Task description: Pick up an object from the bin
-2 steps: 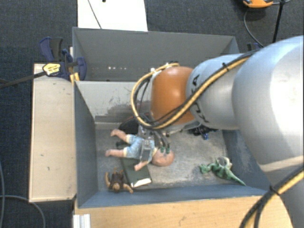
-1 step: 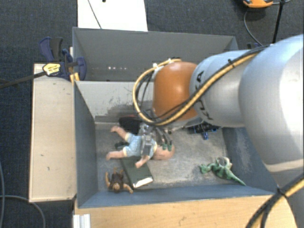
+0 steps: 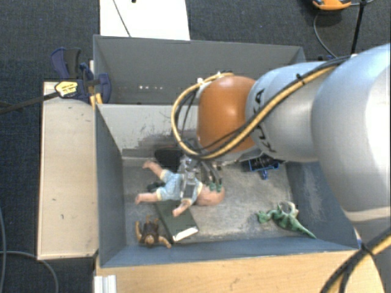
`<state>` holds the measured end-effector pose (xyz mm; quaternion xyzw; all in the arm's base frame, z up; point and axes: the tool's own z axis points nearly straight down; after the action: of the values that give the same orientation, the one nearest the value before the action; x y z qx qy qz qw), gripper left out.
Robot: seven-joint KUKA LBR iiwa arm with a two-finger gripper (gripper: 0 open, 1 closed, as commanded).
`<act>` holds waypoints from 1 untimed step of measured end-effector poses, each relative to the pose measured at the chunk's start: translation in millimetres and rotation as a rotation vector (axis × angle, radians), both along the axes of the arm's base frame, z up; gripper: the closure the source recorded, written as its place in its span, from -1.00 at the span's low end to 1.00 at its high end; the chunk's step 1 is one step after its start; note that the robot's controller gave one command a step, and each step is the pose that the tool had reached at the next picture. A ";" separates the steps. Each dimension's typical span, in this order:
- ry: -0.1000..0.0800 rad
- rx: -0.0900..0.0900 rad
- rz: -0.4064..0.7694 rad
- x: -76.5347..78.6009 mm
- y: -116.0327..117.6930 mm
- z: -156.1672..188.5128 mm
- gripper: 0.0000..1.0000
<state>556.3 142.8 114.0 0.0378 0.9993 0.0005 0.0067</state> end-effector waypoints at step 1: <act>0.008 -0.001 -0.001 -1.7 -0.1 5.8 1.00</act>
Offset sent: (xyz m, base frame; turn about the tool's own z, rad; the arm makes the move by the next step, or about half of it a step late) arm -0.0001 0.0001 0.0726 0.0000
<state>554.6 142.7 119.9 0.0382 0.9993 -0.0001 0.0025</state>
